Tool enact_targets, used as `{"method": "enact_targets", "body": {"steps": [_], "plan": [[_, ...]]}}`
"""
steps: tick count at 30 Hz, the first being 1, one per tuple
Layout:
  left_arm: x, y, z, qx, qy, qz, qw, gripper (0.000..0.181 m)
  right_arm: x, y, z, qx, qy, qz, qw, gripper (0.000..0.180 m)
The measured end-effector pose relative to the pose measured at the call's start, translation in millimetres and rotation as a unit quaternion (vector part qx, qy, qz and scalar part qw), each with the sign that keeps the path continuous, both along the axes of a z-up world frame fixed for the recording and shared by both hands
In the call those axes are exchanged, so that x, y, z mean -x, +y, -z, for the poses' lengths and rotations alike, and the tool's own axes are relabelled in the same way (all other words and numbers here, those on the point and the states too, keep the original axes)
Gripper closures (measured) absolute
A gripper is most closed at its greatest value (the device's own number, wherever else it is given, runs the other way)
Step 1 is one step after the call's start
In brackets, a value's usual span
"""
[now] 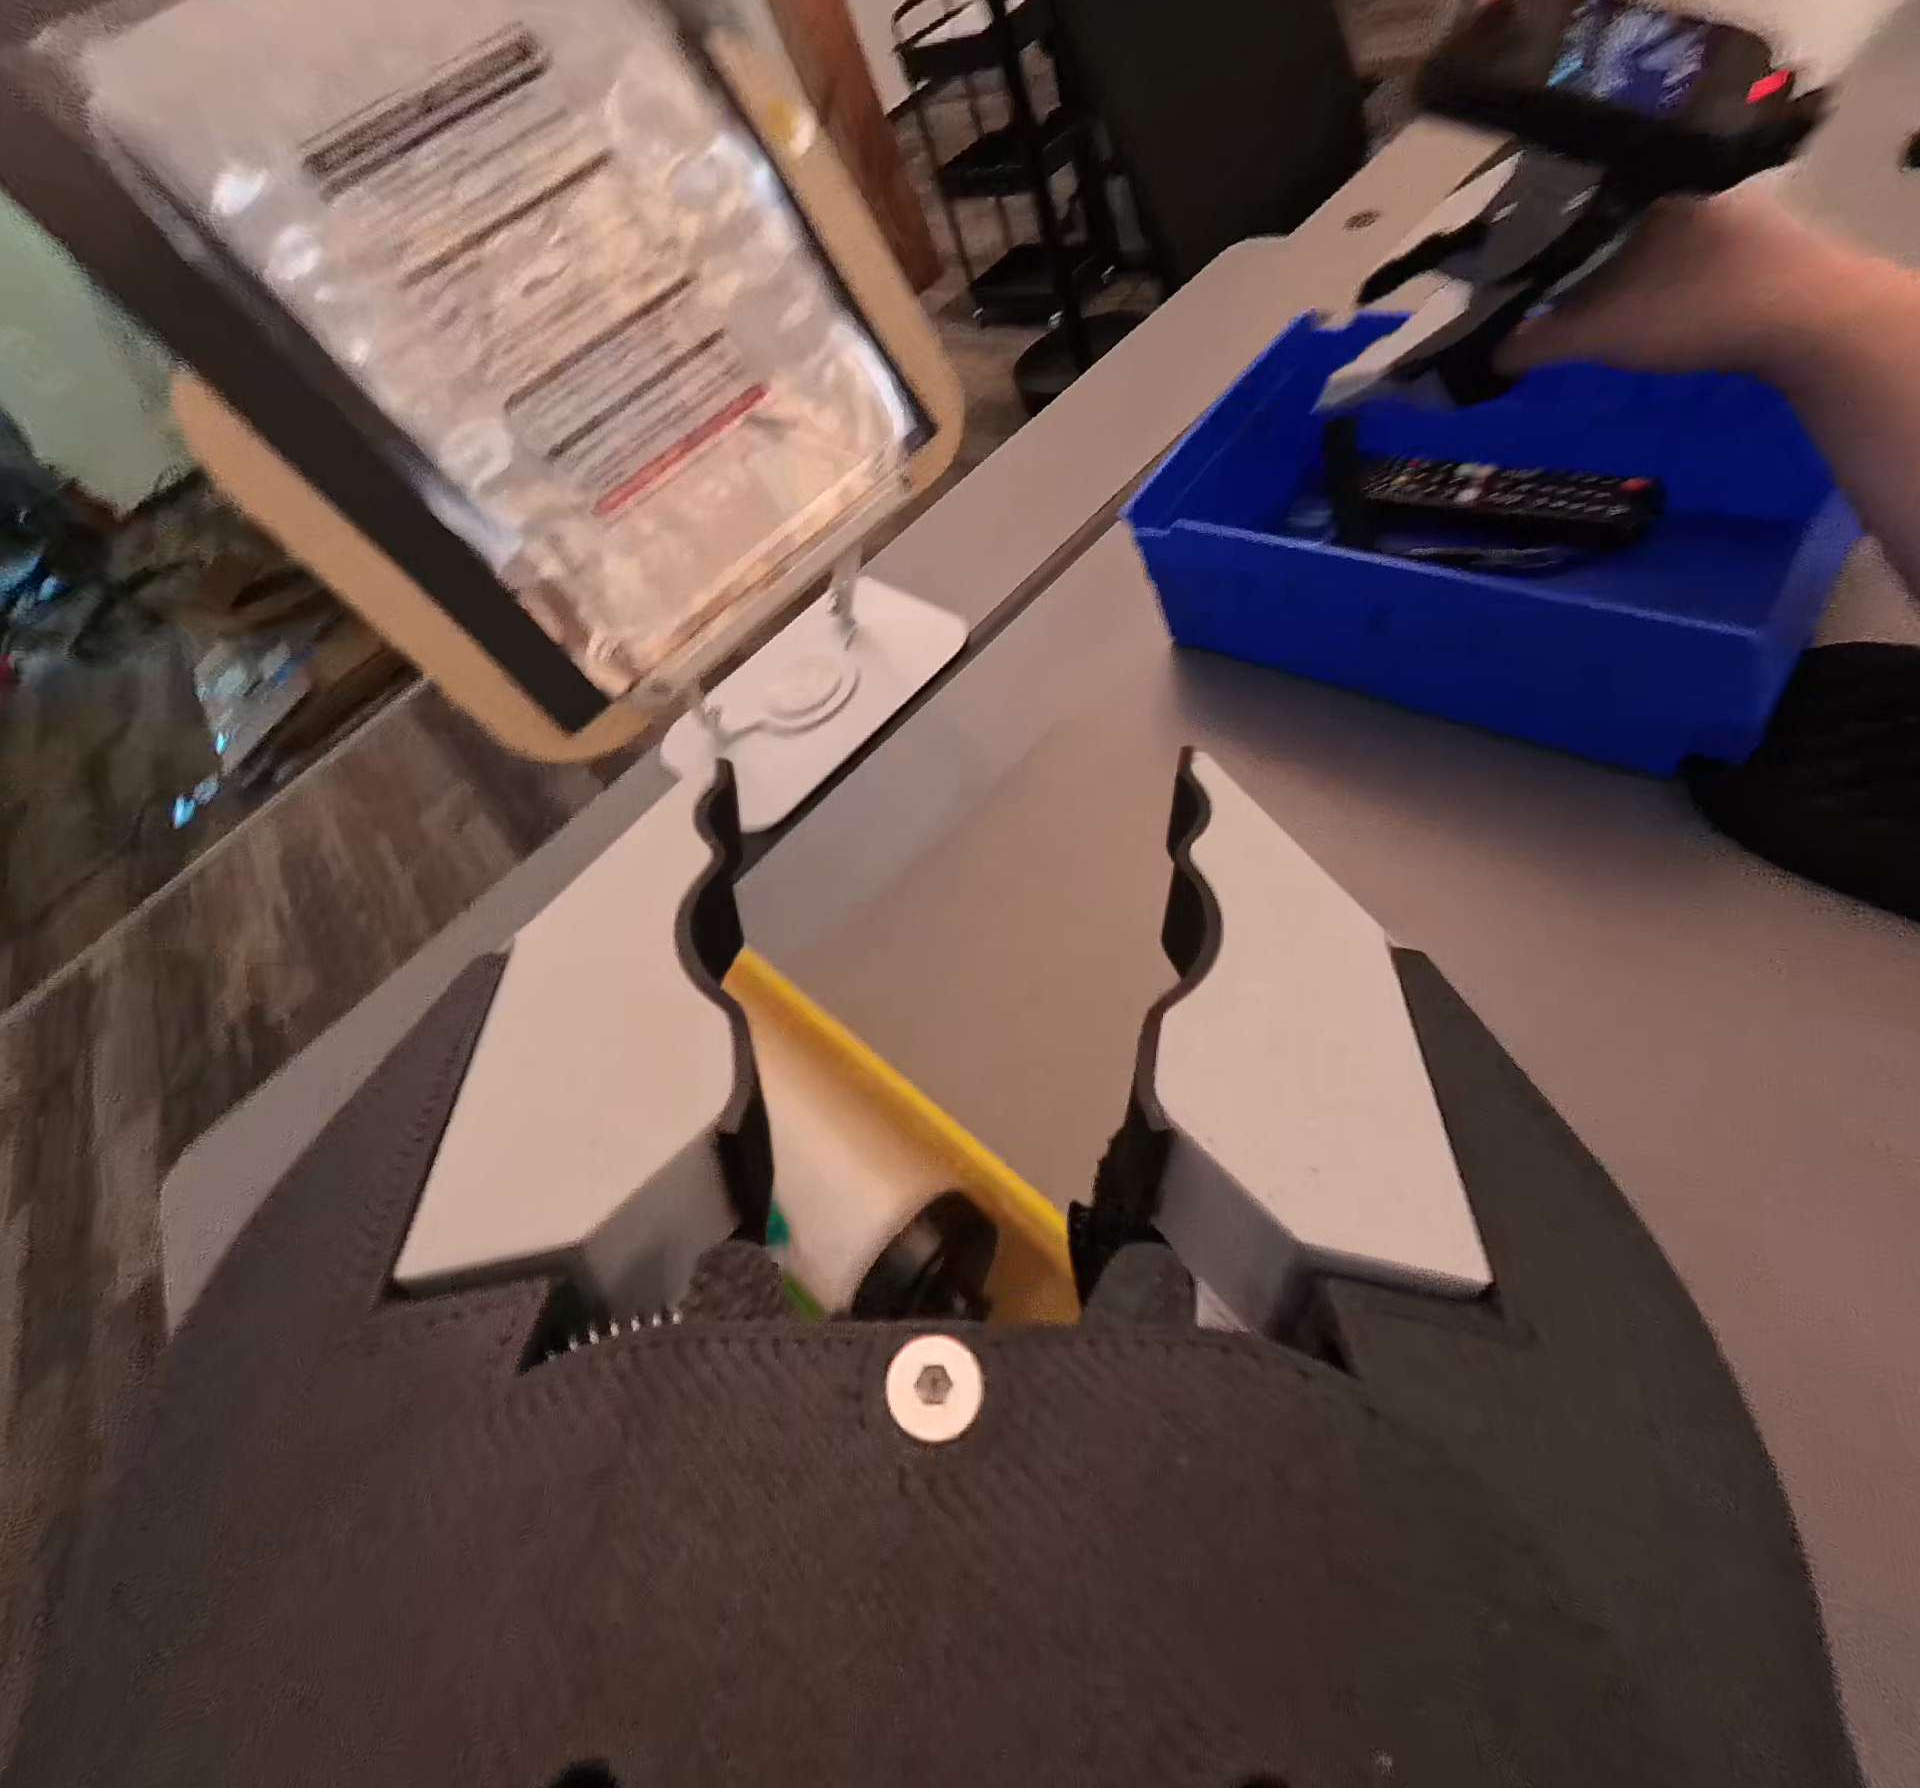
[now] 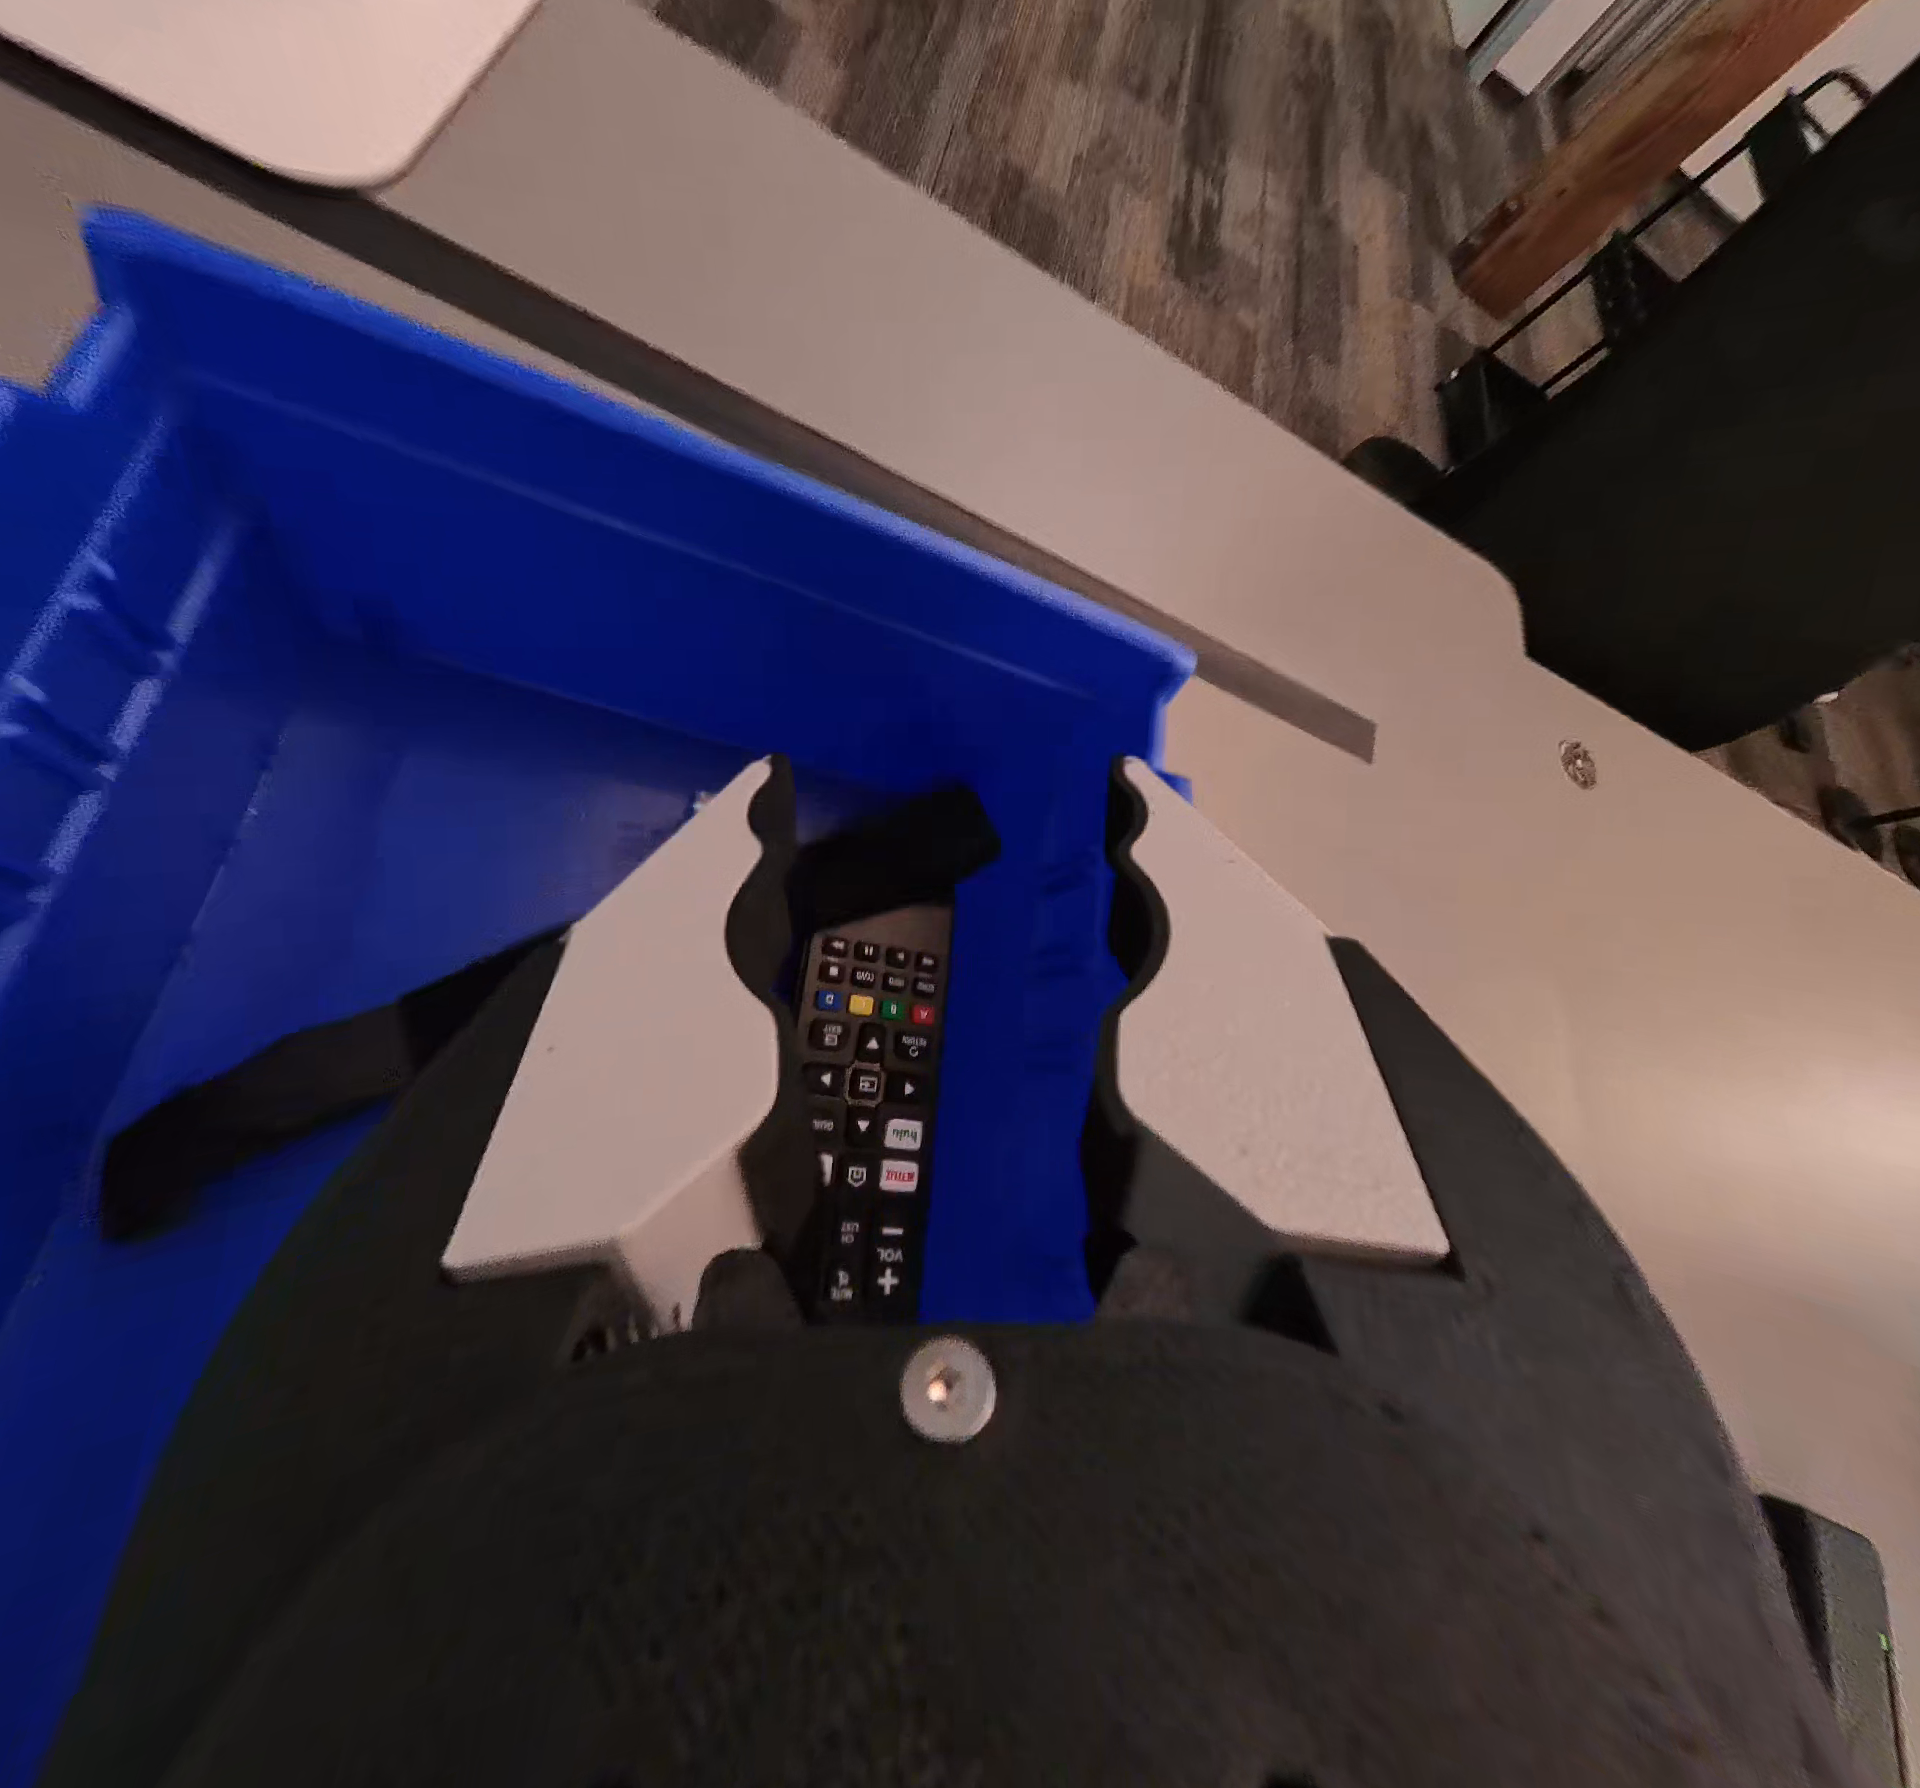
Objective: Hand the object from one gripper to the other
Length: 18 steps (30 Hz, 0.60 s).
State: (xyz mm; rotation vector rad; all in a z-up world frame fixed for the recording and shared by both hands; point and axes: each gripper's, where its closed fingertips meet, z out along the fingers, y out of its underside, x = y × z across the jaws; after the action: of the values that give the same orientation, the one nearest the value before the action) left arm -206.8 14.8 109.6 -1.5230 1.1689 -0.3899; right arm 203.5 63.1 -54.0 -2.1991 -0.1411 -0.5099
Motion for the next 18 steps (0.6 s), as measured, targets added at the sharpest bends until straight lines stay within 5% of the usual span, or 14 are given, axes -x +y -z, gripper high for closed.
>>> {"method": "enact_targets", "body": {"steps": [9, 18], "plan": [[120.2, 74.7, 88.0, 0.208, 0.080, -0.205, 0.953, 0.119, 65.6, -23.9, -118.6, -0.180, 0.133, -0.098, 0.970, 0.130], [99.7, 132.8, 148.0, 0.274, 0.045, -0.199, 0.940, 0.146, 101.5, -30.2, -135.3, -0.195, 0.186, -0.164, 0.949, 0.132]]}}
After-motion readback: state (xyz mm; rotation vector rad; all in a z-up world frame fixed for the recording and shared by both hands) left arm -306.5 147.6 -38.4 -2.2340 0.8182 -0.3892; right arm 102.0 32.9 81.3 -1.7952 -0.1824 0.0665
